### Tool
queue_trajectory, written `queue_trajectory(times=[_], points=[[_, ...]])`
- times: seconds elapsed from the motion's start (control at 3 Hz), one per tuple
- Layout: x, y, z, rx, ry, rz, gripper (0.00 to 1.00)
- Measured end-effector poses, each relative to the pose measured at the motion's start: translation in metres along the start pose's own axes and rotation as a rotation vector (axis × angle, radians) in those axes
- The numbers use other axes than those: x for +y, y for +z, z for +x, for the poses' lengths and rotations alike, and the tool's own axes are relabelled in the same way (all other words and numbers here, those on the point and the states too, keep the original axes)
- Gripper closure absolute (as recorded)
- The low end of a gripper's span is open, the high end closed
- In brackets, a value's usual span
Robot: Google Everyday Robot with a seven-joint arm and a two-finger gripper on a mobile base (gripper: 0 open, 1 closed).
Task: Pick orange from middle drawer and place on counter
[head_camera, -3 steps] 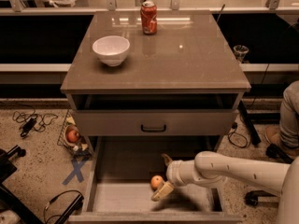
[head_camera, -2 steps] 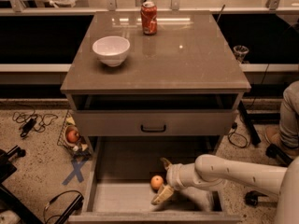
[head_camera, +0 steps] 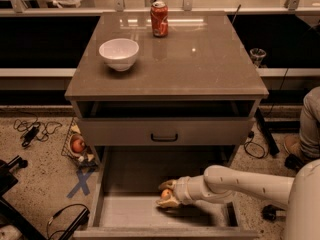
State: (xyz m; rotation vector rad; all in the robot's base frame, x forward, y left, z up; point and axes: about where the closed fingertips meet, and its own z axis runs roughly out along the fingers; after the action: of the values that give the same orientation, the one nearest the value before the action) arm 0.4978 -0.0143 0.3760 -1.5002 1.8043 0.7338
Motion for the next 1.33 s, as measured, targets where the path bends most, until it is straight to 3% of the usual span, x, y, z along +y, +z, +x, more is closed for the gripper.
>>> queue_trajectory(times=[0.67,1.0,1.33], points=[[0.004,0.014,-0.004,-0.022,-0.017,-0.003,0.99],[0.004,0.014,-0.005,-0.022,-0.017,-0.003,1.00],[-0.002,-0.001,-0.026,-0.084,-0.014,-0.002,1.00]])
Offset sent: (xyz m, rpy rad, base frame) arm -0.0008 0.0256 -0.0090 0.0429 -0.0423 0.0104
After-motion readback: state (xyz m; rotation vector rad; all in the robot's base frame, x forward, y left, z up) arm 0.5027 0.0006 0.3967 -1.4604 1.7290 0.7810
